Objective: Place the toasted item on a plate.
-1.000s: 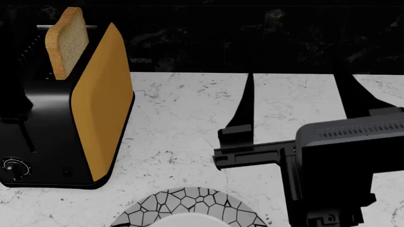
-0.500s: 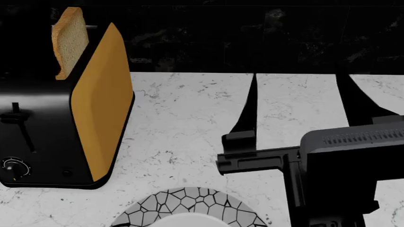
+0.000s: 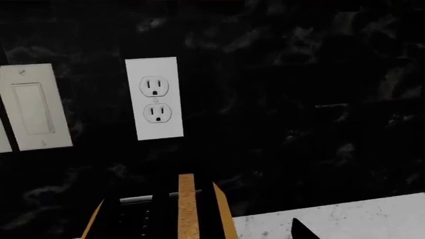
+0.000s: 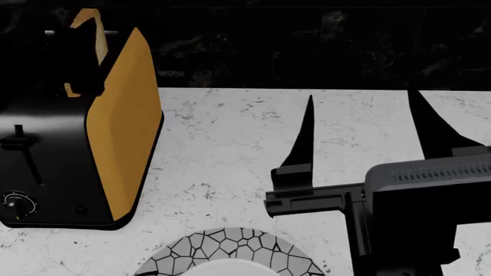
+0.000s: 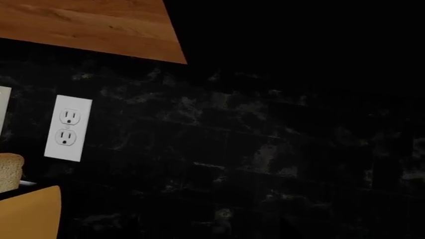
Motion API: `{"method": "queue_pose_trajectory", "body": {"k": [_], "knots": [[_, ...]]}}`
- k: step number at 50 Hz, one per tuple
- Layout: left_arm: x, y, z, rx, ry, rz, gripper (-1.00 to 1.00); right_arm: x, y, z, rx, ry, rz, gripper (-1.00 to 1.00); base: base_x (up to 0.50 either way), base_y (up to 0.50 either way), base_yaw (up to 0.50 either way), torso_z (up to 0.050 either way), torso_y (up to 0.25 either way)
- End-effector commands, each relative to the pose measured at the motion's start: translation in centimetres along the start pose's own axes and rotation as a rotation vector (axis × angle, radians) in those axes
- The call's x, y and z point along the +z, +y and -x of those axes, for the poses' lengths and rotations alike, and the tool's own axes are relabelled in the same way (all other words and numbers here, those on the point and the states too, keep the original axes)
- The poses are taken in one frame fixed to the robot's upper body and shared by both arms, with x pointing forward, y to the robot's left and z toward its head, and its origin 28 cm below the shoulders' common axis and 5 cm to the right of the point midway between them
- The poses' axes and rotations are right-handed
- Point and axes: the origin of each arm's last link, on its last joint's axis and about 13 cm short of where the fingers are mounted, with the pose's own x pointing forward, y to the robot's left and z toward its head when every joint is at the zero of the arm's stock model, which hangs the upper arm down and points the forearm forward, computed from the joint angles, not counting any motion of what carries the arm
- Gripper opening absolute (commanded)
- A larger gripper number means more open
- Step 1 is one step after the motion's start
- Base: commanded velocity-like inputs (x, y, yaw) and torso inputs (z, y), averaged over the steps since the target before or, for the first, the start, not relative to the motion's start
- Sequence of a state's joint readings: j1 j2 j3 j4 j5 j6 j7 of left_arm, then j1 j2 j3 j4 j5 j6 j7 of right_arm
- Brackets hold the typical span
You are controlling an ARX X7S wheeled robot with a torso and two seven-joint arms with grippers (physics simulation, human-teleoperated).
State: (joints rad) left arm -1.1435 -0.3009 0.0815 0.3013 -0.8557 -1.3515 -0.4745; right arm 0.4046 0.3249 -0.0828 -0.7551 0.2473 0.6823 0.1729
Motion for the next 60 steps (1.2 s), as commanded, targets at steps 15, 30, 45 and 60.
{"method": "queue_pose_trajectory", "body": {"k": [15,30,45,60], "knots": [[-1.7,0.7,-1.4,0.041,0.044,-0.029,1.00,-0.3,0.0,0.2,-0.001,0.007,-0.001,1.00,0.00,0.00,0.00,0.000,0.000],[-2.9,0.5,-2.8,0.026,0.062,0.025,1.00,-0.5,0.0,0.3,-0.001,0.013,0.001,1.00,0.00,0.00,0.00,0.000,0.000],[-3.5,0.9,-4.0,0.039,0.084,0.038,1.00,-0.6,0.0,0.4,-0.006,0.016,0.000,1.00,0.00,0.00,0.00,0.000,0.000],[-4.2,1.7,-5.7,0.067,0.104,0.056,1.00,-0.4,-0.1,0.3,-0.004,0.019,0.008,1.00,0.00,0.00,0.00,0.000,0.000]]}}
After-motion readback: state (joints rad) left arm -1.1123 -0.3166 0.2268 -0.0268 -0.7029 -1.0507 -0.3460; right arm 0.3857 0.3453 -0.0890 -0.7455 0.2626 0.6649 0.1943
